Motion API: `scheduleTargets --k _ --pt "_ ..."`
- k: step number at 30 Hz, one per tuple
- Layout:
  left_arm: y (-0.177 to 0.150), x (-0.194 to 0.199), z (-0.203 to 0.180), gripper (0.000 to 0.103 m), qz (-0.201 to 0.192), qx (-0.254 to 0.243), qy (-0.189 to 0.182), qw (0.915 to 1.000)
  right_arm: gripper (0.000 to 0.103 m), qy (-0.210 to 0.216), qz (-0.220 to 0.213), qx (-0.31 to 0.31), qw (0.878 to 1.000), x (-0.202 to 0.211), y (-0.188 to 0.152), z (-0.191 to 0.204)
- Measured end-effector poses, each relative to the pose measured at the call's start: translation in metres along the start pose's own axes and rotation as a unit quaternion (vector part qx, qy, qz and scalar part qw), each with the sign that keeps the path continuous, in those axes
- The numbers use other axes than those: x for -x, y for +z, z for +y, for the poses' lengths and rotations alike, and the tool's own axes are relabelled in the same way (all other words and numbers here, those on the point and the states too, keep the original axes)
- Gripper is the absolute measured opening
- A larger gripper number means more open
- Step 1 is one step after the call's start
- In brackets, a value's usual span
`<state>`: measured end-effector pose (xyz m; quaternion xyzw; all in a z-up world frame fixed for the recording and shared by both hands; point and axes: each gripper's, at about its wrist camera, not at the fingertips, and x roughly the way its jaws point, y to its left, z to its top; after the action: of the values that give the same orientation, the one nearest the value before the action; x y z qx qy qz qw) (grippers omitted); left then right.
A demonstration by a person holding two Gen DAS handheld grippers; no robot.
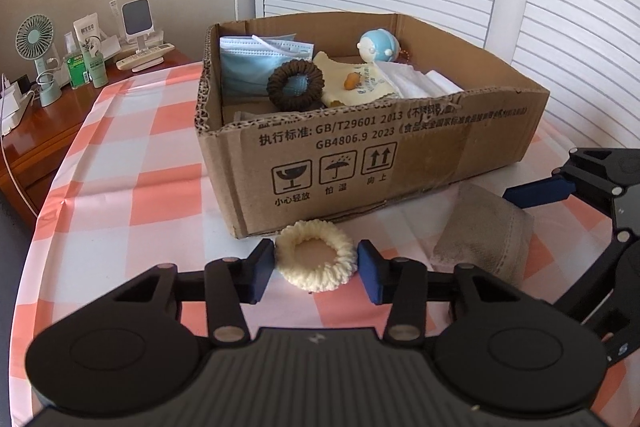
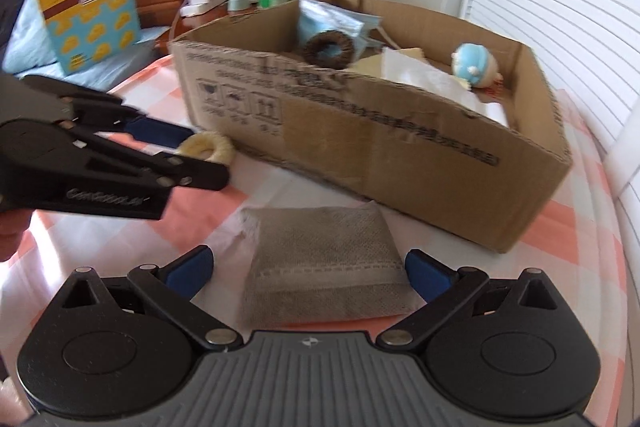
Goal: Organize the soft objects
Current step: 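Grasp the cream scrunchie with the left gripper while the right gripper grasps the grey sachet, then lift the cream scrunchie over the box with the left gripper while the right gripper carries the grey sachet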
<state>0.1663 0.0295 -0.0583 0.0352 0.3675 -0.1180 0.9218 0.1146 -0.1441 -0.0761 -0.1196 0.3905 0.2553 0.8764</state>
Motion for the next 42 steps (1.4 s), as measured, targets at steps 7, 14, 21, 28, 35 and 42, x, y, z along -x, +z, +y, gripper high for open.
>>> scheduleTargets --k 7,14,21,28,35,42 --pt "0.001 -0.001 0.001 0.045 -0.001 -0.003 -0.002 1.0 0.087 -0.006 -0.005 0.006 1.0 0.003 0.001 0.003" --pt "0.002 -0.002 0.001 0.046 -0.001 -0.011 -0.003 0.9999 0.078 -0.02 -0.011 0.015 1.0 0.007 0.001 0.005" --pt "0.002 0.0 0.0 0.042 0.004 -0.017 -0.008 0.9998 0.068 -0.034 -0.013 0.024 0.999 0.012 0.003 0.009" --pt "0.002 0.001 0.0 0.042 0.008 -0.019 -0.011 0.9997 0.072 -0.023 -0.01 0.01 1.0 0.006 0.005 0.002" --pt "0.002 0.011 0.003 0.037 0.024 -0.041 -0.03 0.9984 0.054 -0.03 -0.016 -0.002 0.999 0.02 0.005 0.003" --pt "0.005 0.035 0.008 0.036 0.03 -0.056 -0.049 0.9968 0.053 -0.035 -0.031 -0.008 0.999 0.046 0.007 0.003"
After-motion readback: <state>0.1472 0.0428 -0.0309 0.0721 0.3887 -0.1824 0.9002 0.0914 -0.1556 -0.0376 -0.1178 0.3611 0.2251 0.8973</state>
